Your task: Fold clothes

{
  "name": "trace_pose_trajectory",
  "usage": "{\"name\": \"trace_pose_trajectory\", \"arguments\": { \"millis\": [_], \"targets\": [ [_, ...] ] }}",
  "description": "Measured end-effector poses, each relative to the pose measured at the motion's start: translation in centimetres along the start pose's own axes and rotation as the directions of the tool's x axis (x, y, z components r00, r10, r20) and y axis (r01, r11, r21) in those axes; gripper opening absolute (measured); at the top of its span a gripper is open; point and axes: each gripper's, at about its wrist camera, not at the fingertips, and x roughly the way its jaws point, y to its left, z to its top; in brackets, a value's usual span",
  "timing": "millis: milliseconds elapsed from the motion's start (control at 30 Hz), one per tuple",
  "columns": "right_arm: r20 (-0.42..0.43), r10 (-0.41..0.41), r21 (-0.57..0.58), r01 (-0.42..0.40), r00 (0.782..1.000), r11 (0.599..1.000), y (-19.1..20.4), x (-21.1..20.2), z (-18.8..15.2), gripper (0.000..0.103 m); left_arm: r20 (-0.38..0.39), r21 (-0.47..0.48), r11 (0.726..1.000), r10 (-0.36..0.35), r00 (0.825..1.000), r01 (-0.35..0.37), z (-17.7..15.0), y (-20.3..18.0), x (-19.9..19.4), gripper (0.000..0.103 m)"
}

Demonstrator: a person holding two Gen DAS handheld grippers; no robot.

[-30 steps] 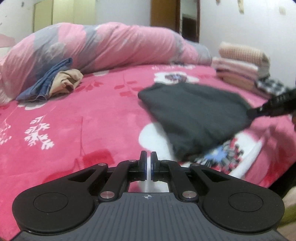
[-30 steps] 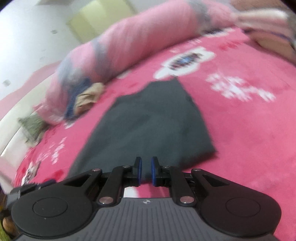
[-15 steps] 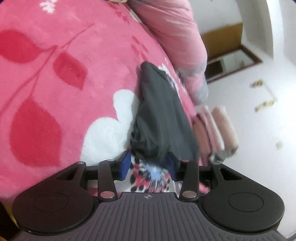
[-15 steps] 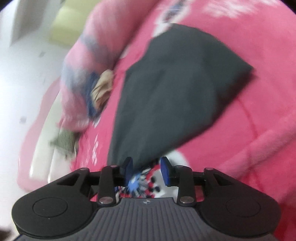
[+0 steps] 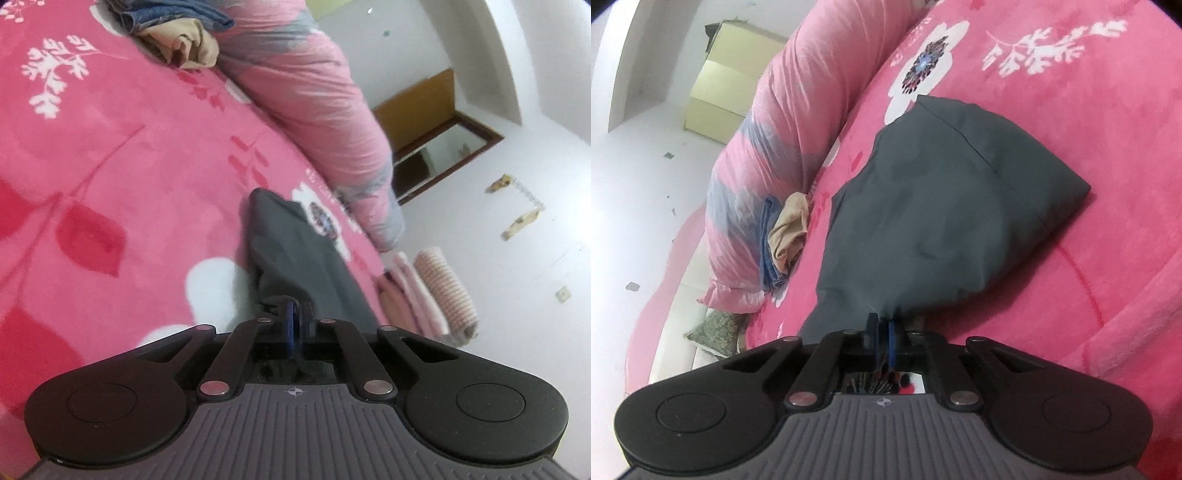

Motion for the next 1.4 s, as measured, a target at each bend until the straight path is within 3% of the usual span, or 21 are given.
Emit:
{"name": "trace_pose_trajectory", "arguments": {
  "millis": [200, 267, 400, 500, 600, 667, 800, 900, 1000, 1067, 1133, 1267, 1400],
  "targets": [
    [-0.023, -0.046, -0.063, 0.044, 0.999, 0.997, -0.1, 0.1, -0.6, 0.004, -0.046, 0.090, 0.993, 0.080, 0.996, -0.075, -0.8, 0.5, 0.1, 0.000],
    [-0.059, -0.069, -0.062, 0.065, 0.996, 0.996, -0.5, 0.2, -0.7, 0.011, -0.061, 0.123, 0.987, 0.108, 0.992, -0.100, -1.0, 0.6, 0.0, 0.001],
    [-0.093, -0.073, -0.077, 0.066, 0.993, 0.995, -1.2, -1.3, -0.9, 0.018, -0.065, 0.174, 0.975, 0.150, 0.987, -0.137, -1.1, 0.7, -0.9, 0.011],
    [-0.052, -0.113, -0.194, 0.101, 0.992, 0.976, -0.5, -3.6, -1.2, 0.021, -0.012, 0.231, 0.958, 0.177, 0.984, -0.169, -0.7, -0.2, -2.1, 0.020],
    [0.053, -0.170, -0.360, 0.177, 0.984, 0.916, 1.1, -5.9, -1.4, 0.021, 0.045, 0.313, 0.930, 0.189, 0.981, -0.194, -0.4, -1.8, -2.9, 0.021],
    [0.145, -0.188, -0.463, 0.234, 0.972, 0.855, 2.3, -7.0, -1.5, 0.021, 0.058, 0.380, 0.908, 0.170, 0.984, -0.179, -0.4, -3.2, -2.5, 0.021],
    [0.294, -0.201, -0.624, 0.347, 0.934, 0.700, 4.5, -6.3, -1.8, 0.019, 0.027, 0.502, 0.855, 0.136, 0.990, -0.131, -1.3, -5.7, -0.2, 0.023],
    [0.354, -0.251, -0.636, 0.429, 0.901, 0.642, 4.1, -4.8, -1.4, 0.017, -0.012, 0.569, 0.814, 0.154, 0.988, -0.120, -2.8, -6.5, 2.2, 0.023],
    [0.359, -0.343, -0.533, 0.492, 0.868, 0.689, 1.3, -4.1, 0.2, 0.015, -0.037, 0.580, 0.798, 0.227, 0.973, -0.165, -3.9, -5.7, 3.9, 0.023],
    [0.324, -0.338, -0.463, 0.459, 0.884, 0.758, -0.4, -4.5, 1.1, 0.015, -0.037, 0.562, 0.808, 0.237, 0.971, -0.176, -4.2, -5.0, 4.0, 0.023],
    [0.331, -0.316, -0.455, 0.444, 0.889, 0.772, -0.5, -5.1, 1.2, 0.015, -0.036, 0.550, 0.817, 0.228, 0.973, -0.172, -4.0, -4.8, 3.5, 0.023],
    [0.398, -0.331, -0.474, 0.500, 0.856, 0.725, 0.6, -5.7, 1.2, 0.015, -0.008, 0.570, 0.799, 0.237, 0.972, -0.190, -3.9, -5.3, 2.8, 0.029],
    [0.414, -0.296, -0.468, 0.480, 0.861, 0.742, 1.5, -6.3, 2.0, 0.015, 0.020, 0.591, 0.779, 0.245, 0.969, -0.209, -3.7, -5.8, 2.1, 0.030]
  ]
}}
